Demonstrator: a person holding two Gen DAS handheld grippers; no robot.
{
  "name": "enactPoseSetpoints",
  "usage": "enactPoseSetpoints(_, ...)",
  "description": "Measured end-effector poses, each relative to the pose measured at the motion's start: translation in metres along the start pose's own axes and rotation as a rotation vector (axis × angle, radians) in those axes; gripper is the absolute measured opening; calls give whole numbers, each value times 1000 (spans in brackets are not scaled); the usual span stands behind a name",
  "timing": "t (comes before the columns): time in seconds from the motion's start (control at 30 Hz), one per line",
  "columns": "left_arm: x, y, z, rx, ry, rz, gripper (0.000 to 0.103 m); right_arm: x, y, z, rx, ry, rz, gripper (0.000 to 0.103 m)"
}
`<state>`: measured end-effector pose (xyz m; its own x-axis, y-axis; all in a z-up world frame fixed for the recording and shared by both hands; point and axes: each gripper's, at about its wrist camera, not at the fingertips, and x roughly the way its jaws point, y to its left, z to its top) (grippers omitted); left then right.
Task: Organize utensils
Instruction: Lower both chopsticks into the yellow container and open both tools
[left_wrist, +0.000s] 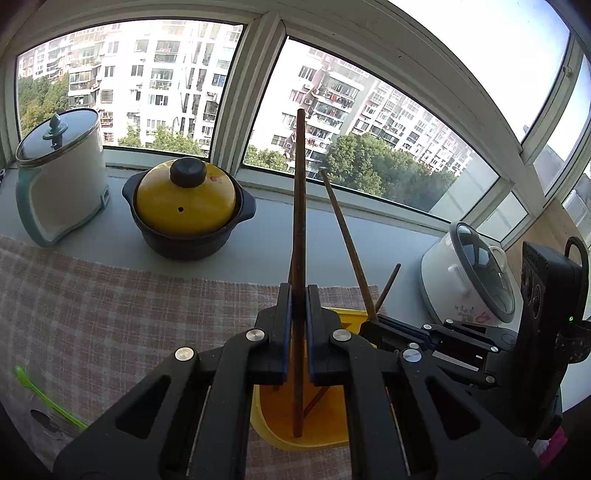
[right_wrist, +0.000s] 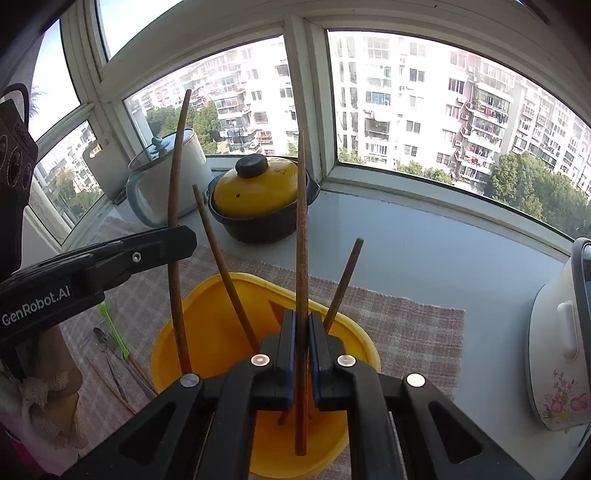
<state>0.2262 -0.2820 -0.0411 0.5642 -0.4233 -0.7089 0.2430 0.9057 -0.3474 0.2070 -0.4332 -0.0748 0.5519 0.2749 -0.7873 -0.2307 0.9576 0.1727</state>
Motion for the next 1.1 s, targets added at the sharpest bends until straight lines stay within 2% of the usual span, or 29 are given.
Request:
enactPoseSetpoints(0.27, -4, 2, -1, 4, 2, 1, 4, -1, 2, 0, -4, -8, -5, 5)
enactPoseSetpoints(0.33, -5, 2, -1, 7, 0, 3, 4, -1, 0, -2, 4, -12, -3, 10)
enactPoseSetpoints(0.4, -6, 2, -1, 9, 0, 8, 4, -2, 1, -2, 5, -15, -4, 21)
enactPoseSetpoints(0.47, -6, 3, -1, 7, 3, 11, 4, -1, 1, -3, 4, -17, -4, 24)
enactPoseSetpoints(0.83, -10, 5, -3, 2, 8, 2, 5, -4, -1, -6, 22, -16, -1, 24)
enactPoseSetpoints(1.1, -19, 9, -8, -4, 9, -1, 5, -13, 4, -10, 21, -29, -19, 29)
